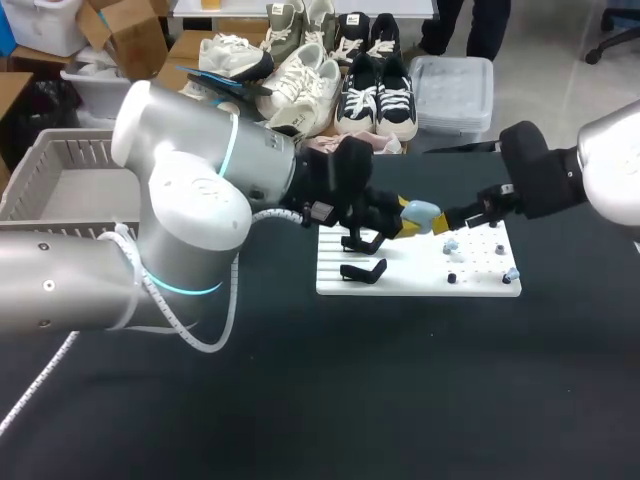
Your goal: Pick up each earbud case from the left stands, insert the matching earbuds, close the lid, and place the case in the box.
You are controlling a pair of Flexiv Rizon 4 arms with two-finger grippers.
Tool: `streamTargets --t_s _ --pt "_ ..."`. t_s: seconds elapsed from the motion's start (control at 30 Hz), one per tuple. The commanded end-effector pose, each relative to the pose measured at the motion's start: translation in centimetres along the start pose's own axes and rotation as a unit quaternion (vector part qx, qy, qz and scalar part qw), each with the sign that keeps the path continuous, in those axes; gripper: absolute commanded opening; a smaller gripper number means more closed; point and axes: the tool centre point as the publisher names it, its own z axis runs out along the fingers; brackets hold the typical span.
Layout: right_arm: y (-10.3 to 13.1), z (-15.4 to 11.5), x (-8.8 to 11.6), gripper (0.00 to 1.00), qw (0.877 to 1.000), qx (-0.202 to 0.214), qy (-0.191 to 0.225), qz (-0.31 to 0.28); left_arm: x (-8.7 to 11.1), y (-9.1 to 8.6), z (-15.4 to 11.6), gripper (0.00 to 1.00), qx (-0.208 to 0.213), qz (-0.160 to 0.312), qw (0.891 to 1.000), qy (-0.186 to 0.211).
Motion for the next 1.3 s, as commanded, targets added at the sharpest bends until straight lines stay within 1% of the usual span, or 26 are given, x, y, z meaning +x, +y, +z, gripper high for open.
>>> streamTargets --t_s 0.03,0.47,0.8,0.93,1.1,1.27,1.3 --pt "0.0 0.0 -0.1 1.00 1.000 -0.001 -0.001 0.000 0.1 -0.1 0.0 0.00 0.001 0.001 1.000 0.000" --pt "0.1 -0.8 -0.2 1.00 1.000 0.008 -0.006 -0.002 0.5 -1.0 0.1 0.00 0.010 0.005 1.000 0.005" --pt "-0.3 -2.5 -0.3 1.00 0.999 0.031 -0.021 -0.001 0.7 -1.7 -0.4 0.00 0.014 0.005 1.000 0.005" --pt "-0.8 -3.3 0.0 1.00 0.999 0.044 -0.023 0.005 0.4 -1.8 -1.1 0.00 0.008 -0.002 1.000 -0.014" --pt "-1.4 -4.4 0.9 1.00 0.997 0.064 -0.024 0.020 -0.3 -1.3 -2.0 0.00 0.001 -0.005 0.999 -0.039" --pt "-2.1 -5.0 1.6 1.00 0.996 0.081 -0.014 0.029 -1.2 -0.6 -2.6 0.00 -0.010 -0.002 0.997 -0.075" --pt "-2.1 -5.1 1.8 1.00 0.996 0.082 -0.012 0.030 -1.5 -0.6 -2.8 0.00 -0.019 0.004 0.996 -0.087"
